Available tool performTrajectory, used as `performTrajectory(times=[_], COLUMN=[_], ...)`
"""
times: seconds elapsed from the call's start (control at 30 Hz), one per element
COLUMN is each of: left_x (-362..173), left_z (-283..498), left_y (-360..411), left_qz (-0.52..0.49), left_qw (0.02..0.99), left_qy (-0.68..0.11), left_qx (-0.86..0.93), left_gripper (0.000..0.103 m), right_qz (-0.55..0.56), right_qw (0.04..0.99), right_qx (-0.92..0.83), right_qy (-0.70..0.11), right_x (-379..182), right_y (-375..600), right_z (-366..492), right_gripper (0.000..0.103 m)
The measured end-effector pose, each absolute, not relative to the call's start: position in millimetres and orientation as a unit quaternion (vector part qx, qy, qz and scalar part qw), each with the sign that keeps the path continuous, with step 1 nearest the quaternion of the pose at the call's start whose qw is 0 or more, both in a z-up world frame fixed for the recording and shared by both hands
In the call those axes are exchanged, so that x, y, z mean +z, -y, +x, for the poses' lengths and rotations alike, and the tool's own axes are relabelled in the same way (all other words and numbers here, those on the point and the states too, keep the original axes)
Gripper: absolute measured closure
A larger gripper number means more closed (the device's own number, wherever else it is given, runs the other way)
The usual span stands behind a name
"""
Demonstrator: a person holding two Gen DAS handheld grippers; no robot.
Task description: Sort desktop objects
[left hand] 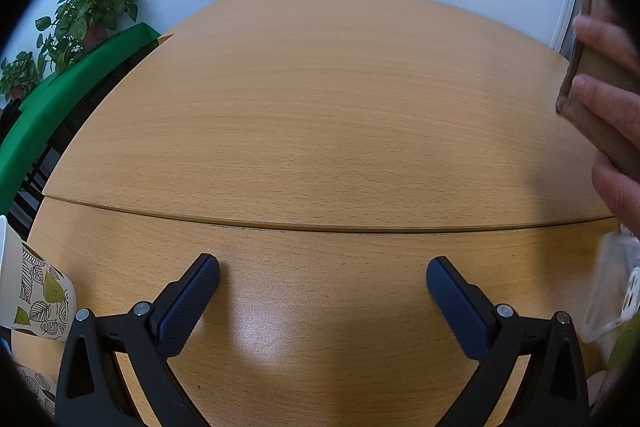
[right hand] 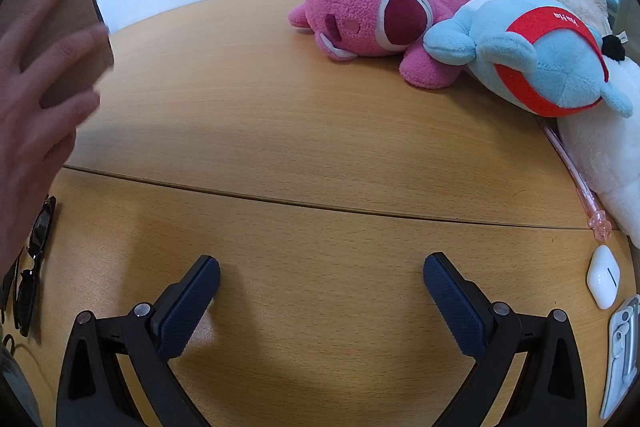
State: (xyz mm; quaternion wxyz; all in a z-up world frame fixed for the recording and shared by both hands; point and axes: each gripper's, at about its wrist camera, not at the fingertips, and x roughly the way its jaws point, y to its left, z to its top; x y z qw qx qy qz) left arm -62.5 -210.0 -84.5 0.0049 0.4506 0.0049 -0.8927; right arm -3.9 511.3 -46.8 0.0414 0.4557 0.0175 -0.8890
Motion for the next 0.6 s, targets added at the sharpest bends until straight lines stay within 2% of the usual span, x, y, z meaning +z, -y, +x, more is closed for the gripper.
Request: performTrajectory(times=[0.6], left_x=[-85.3], left_z=[-63.5], left_y=[209.9], left_qz=[0.451], left_qw=[0.006], left_qy=[-0.006], left_qx=[-0.892], left_gripper=[0.000], right_qz=[0.455], right_qw=[0.041], right_qx=[-0.889], right_qy=[-0.017], right_x=[-48.1], right_y=[-509.4], right_z=[-3.1], right_gripper=[0.000])
